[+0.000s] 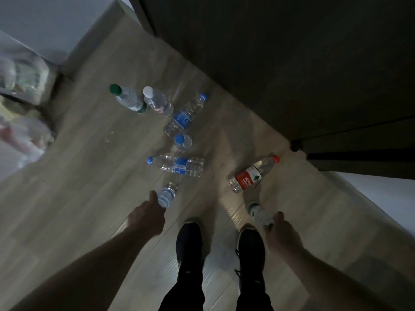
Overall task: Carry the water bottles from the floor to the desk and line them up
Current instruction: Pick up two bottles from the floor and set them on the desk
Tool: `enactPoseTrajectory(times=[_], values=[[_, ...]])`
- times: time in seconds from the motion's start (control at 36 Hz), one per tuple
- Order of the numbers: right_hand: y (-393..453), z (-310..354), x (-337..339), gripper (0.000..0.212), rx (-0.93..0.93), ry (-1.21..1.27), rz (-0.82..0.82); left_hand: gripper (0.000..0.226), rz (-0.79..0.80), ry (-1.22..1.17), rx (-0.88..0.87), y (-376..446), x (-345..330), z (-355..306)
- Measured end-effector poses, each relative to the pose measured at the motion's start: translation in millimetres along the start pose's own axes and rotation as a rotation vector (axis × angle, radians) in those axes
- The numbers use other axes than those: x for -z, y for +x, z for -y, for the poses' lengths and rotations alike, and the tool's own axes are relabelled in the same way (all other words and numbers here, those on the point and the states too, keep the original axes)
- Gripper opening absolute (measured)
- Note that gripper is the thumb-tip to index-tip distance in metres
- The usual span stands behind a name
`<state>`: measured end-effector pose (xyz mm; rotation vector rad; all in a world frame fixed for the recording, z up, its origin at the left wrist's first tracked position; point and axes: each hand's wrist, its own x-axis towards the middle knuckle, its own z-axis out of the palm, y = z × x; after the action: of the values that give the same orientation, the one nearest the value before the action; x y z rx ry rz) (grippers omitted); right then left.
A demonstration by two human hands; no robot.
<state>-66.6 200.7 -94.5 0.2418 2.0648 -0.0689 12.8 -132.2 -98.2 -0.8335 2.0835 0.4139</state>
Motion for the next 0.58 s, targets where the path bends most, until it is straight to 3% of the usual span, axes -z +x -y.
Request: enactPoseTrajectory(times=[0.14,0.31,0.42,0.58], values=[[3.7,4.4,1.2,0.061,-0.024,-0.033,0.016,0.045,-0.001,0.046,0.032,3.3,-5.9,-5.4],[-13.8,7.5,15.5,0.042,0.011,-0.073,-0.045,0.061,0.053,0.181,-0.021,-10.0,0.8,-11.3],[-52.5,6.0,38.0,0.035,0.083,-0.095,-0.088,0.056,0.057,0.153,-0.082,-46.6,20.8,-22.4],[-151.4,7.1,90.6,0.045,0.186,-0.147,-0.111,0.053,-0.029,0.114,-0.236,-139.8,73.5,-43.1]])
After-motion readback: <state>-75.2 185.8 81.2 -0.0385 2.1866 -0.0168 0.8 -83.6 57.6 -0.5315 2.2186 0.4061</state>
